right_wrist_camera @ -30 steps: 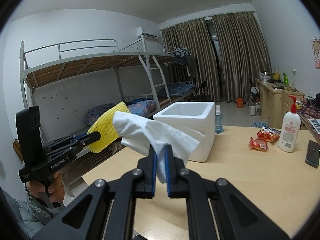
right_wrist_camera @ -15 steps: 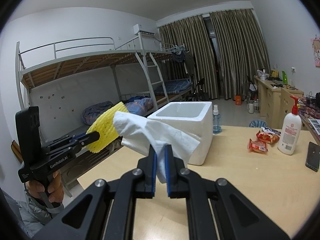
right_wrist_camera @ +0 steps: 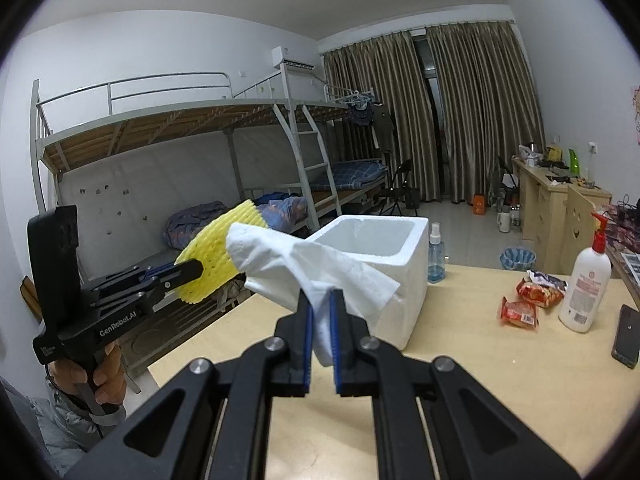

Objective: Organize soft objects
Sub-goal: 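Carry the yellow net and white cloth over the white foam box with both tools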

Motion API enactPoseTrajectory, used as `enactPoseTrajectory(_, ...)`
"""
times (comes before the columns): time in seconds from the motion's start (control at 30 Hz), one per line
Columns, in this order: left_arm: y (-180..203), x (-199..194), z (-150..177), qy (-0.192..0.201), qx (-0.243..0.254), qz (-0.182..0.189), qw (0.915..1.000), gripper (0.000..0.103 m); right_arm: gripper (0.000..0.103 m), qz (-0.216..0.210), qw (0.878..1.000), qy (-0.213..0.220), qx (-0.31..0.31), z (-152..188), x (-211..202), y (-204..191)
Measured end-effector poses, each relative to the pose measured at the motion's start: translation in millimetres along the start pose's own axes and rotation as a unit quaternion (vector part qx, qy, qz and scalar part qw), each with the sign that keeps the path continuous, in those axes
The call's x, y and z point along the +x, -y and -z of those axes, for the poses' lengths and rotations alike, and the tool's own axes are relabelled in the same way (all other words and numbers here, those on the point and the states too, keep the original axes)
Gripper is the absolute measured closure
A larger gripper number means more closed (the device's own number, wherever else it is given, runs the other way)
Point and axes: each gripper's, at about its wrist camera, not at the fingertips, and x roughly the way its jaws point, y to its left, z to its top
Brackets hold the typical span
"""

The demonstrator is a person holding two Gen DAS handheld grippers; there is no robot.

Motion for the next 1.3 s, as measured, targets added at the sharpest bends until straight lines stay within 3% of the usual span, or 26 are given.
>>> enactPoseTrajectory(0.7,-10.6,50.8,-45.2,-0.005,0.010,-0.005,0.9999,0.093,0.093,0.019,1.000,0.000,-0.013,-39.1,27.4,13.5)
enactPoseTrajectory(1.3,-17.5,117.3,-70.0,-0.025,0.007,-0.007,0.9996,0.093,0.092,0.037,0.999,0.000,-0.010,-66.3,51.4,39.7)
